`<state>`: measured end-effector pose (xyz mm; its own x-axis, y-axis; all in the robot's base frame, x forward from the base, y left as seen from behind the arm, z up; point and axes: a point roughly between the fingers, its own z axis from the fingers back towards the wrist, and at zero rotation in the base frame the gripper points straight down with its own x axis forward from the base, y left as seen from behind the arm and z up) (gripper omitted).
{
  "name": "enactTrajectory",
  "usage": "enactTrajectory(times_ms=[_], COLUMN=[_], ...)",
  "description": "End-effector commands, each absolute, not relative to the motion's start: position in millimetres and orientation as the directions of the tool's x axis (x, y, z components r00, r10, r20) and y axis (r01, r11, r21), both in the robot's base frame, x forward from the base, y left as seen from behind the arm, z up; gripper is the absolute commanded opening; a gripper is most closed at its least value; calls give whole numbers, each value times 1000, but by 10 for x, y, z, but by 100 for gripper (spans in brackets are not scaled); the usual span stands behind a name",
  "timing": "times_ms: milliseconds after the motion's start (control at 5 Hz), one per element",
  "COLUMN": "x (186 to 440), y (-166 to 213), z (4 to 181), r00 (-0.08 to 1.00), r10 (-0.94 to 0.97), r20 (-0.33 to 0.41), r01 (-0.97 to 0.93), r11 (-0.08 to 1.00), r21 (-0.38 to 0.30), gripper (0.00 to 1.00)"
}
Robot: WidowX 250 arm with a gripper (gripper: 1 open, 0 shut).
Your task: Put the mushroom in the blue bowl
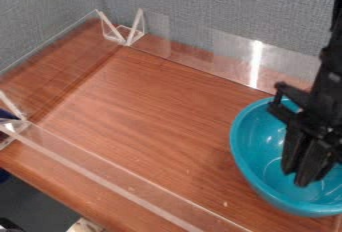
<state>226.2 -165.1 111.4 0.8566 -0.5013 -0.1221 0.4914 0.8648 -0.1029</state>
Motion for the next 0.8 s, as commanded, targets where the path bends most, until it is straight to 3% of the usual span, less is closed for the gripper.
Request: enactTrajectory(times_ms=[0, 200, 400, 600], x=[2248, 2203, 2121, 2089], y=[-1654, -1589, -1533, -1526], z=[1179, 1119, 1181, 1223], r00=[861, 871, 877, 881], r10=[-506, -489, -479, -474], r20=[-53, -42, -25, -11], r01=[499, 482, 475, 470], r11=[860, 869, 874, 877], r21=[-110, -109, -103, -96], gripper=[0, 0, 100, 0])
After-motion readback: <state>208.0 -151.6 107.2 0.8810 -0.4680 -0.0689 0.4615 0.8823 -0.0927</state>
